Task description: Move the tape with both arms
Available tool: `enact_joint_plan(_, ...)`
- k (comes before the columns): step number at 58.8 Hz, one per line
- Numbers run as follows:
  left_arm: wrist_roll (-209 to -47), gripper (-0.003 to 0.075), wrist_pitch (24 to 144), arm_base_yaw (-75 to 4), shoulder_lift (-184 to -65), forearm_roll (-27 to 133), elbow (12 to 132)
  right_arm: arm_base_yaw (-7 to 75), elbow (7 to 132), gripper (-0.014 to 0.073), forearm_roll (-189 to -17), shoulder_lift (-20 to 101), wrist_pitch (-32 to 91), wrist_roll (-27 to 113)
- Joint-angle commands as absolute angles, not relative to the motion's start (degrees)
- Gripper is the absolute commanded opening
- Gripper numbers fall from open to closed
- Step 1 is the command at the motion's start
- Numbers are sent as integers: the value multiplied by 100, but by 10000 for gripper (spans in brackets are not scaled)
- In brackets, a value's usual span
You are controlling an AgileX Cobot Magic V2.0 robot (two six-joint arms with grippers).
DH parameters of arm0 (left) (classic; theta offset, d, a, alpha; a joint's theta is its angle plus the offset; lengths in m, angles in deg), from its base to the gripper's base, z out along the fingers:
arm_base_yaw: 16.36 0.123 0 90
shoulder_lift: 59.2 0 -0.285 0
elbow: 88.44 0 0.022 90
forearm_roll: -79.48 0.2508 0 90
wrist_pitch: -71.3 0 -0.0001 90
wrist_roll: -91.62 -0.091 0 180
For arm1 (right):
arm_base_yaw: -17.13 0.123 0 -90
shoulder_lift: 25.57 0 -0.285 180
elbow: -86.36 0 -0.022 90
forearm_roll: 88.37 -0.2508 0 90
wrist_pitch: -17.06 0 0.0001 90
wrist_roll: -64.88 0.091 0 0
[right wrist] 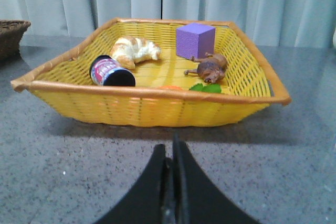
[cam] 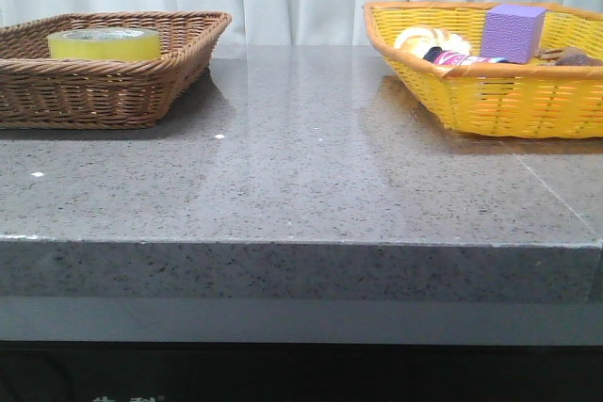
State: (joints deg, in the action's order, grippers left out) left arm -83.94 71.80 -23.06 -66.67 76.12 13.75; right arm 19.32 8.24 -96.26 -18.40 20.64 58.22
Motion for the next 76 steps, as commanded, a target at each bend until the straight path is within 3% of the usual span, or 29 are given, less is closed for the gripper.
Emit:
enact_joint_plan(1, -8342, -20, 6708, -2296, -6557, 7601, 1157, 1923, 911, -67, -9616, -1996, 1484, 5816)
enact_joint_plan(76, -8342, -20, 6708, -2296, -6557, 7601, 1157, 1634, 906, -67, -9004, -1995, 1007, 6700)
